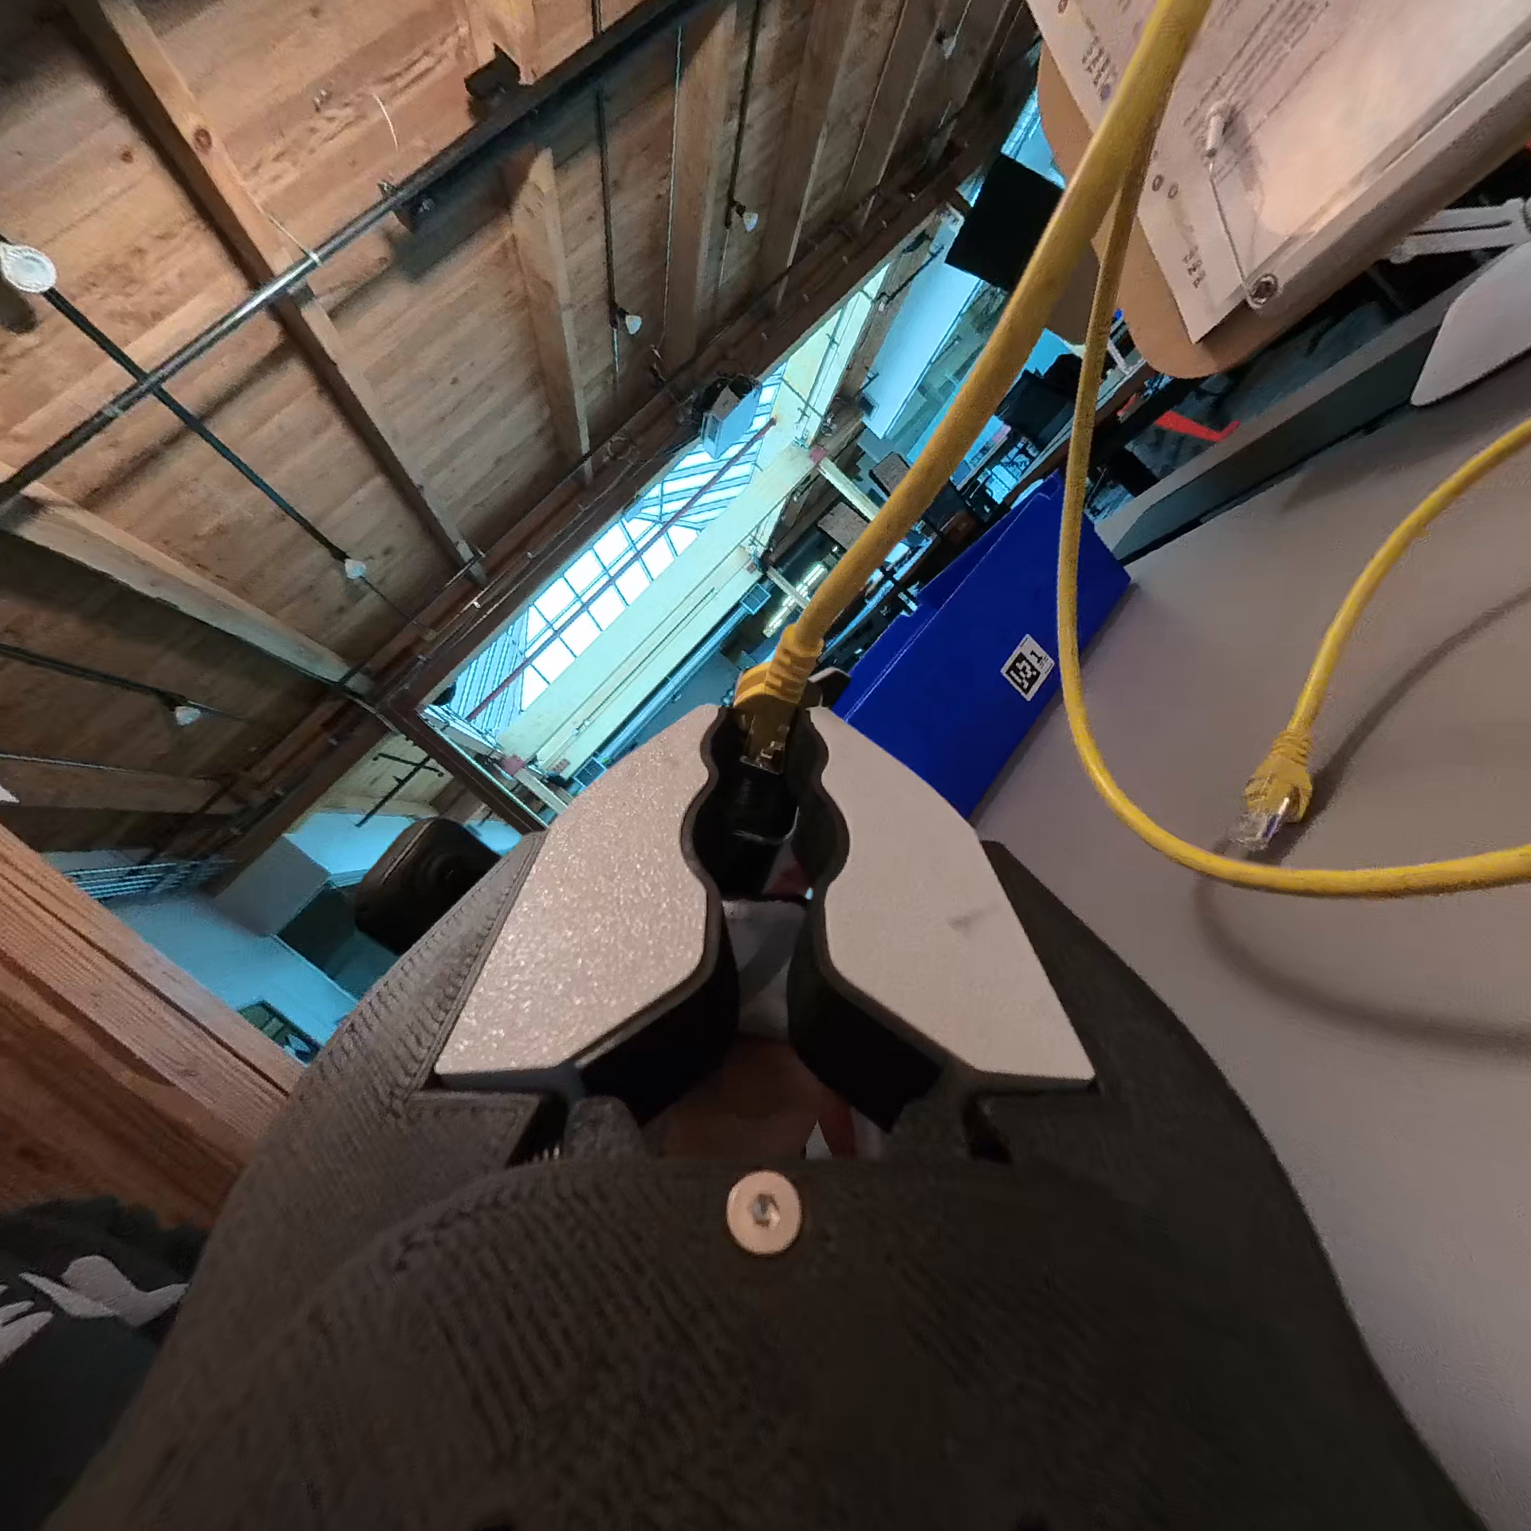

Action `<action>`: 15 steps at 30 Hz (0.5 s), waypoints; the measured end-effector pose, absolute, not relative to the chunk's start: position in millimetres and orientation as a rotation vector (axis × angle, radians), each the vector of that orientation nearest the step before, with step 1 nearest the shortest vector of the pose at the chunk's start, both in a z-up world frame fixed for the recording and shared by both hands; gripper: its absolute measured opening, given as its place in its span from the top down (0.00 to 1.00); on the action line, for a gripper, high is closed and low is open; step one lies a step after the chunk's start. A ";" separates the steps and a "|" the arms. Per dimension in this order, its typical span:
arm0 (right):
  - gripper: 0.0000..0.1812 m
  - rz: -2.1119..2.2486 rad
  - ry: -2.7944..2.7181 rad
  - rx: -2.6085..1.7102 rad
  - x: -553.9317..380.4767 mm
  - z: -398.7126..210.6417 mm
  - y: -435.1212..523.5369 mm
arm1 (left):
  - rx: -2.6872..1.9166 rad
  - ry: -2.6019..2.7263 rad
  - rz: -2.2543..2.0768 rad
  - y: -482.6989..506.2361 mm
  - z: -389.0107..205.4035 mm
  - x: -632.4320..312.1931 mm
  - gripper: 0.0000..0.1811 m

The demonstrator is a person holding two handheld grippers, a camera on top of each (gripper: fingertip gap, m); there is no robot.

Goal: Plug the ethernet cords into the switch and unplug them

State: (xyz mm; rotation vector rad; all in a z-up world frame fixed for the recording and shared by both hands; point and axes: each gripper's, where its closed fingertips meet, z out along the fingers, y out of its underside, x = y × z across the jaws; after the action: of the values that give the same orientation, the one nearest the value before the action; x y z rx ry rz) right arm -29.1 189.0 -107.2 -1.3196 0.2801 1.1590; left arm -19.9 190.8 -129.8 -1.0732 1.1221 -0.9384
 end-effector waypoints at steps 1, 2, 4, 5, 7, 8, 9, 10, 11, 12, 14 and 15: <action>0.94 1.154 0.264 -1.311 -28.8 -105.5 188.9 | -1.077 1.123 -0.905 191.9 -129.4 -19.8 0.59; 0.96 1.128 0.309 -1.263 -17.0 -101.3 189.2 | -1.050 1.117 -0.857 192.5 -127.2 -20.8 0.59; 0.95 1.086 0.314 -1.232 5.3 -90.9 187.0 | -0.949 1.160 -0.744 189.1 -126.8 -23.2 0.59; 0.93 0.990 0.285 -1.273 13.2 -90.2 187.2 | -0.944 1.146 -0.802 185.2 -124.9 -22.8 0.59; 0.92 0.892 0.195 -1.318 21.9 -79.9 180.2 | -1.041 1.073 -0.964 188.3 -121.7 -22.9 0.59; 0.93 0.810 0.163 -1.334 30.5 -71.8 175.2 | -1.035 1.081 -0.932 192.1 -123.3 -24.1 0.59; 0.93 0.740 0.110 -1.358 38.5 -62.5 169.5 | -1.016 1.107 -0.876 194.8 -125.9 -25.5 0.59; 0.93 0.686 0.076 -1.385 49.1 -52.1 164.0 | -1.009 1.124 -0.843 196.8 -127.4 -26.5 0.59; 0.93 0.625 0.058 -1.386 63.2 -37.4 157.2 | -1.015 1.123 -0.844 198.2 -128.1 -27.0 0.59; 0.93 0.568 0.027 -1.389 76.3 -21.4 149.9 | -1.029 1.120 -0.868 198.4 -129.2 -26.8 0.59; 0.93 0.436 -0.019 -1.432 104.7 5.1 137.3 | -1.046 1.109 -0.899 200.1 -129.7 -27.3 0.59; 0.93 0.387 -0.049 -1.434 116.4 19.6 130.2 | -1.043 1.109 -0.904 200.6 -128.8 -27.9 0.59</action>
State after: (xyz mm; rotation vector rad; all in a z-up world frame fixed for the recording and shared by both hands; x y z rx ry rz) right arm 116.4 130.2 19.6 -1.4341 -0.0486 0.3873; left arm -27.9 200.6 -128.8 -1.0432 1.1086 -0.9045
